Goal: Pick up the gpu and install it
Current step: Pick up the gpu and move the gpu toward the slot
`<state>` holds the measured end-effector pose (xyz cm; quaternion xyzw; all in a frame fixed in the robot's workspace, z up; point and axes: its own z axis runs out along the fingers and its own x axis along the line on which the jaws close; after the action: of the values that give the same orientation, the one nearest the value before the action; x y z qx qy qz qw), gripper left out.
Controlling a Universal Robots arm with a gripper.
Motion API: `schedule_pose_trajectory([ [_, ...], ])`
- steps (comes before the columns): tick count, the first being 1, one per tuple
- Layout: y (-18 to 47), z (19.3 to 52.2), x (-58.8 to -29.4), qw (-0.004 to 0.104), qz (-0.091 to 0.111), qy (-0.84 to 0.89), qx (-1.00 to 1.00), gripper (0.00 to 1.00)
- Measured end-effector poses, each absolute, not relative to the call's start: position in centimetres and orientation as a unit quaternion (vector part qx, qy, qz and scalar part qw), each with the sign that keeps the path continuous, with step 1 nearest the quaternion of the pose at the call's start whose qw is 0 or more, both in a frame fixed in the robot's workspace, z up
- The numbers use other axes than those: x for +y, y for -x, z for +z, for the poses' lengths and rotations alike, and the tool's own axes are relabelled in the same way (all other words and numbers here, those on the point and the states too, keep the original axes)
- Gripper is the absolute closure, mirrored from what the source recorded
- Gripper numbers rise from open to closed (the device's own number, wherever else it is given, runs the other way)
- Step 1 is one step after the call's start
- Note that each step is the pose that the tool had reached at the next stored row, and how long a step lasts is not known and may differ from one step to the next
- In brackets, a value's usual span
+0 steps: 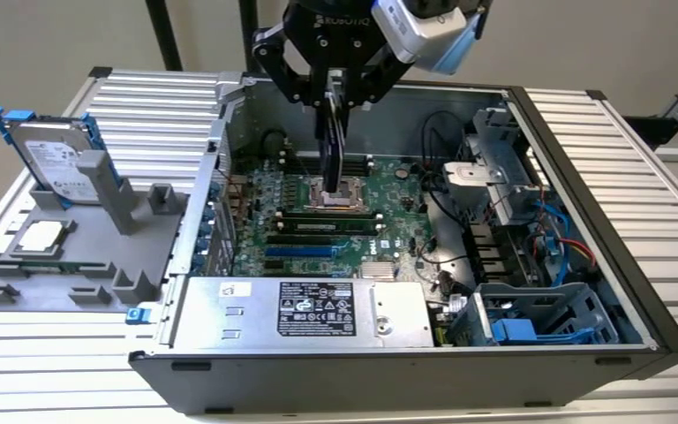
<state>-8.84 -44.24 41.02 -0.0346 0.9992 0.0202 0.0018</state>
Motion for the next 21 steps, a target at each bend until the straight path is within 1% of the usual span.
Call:
schedule_pose_trajectory([
  [21, 8.27, 41.02, -44.24, 0.002, 0.02, 0.035, 0.999, 1.0],
])
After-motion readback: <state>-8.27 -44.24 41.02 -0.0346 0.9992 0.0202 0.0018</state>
